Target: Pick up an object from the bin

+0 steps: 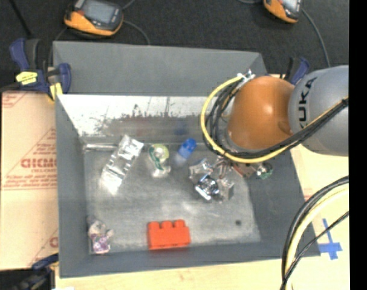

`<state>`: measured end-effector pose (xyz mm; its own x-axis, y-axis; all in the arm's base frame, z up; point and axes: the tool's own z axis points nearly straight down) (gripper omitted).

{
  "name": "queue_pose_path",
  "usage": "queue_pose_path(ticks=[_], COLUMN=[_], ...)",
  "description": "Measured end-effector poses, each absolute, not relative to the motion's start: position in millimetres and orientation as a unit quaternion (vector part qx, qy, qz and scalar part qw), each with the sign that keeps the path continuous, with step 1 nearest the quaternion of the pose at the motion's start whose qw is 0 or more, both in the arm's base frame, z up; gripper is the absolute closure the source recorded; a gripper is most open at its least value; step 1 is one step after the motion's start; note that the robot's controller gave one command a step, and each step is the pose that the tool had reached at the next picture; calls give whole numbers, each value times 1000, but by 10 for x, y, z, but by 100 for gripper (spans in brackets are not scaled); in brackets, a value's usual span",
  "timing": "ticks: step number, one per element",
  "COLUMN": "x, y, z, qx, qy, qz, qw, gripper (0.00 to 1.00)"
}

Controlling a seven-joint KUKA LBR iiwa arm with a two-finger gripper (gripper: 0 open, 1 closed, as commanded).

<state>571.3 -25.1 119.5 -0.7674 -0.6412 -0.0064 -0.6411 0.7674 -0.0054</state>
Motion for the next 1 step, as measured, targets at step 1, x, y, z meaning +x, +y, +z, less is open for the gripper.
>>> queue_pose_path(ticks=[1], x=[5741], y=[-256], z=[1995], qx=[-339], qy=[941], qz=[-2], qw=[5], gripper=[100])
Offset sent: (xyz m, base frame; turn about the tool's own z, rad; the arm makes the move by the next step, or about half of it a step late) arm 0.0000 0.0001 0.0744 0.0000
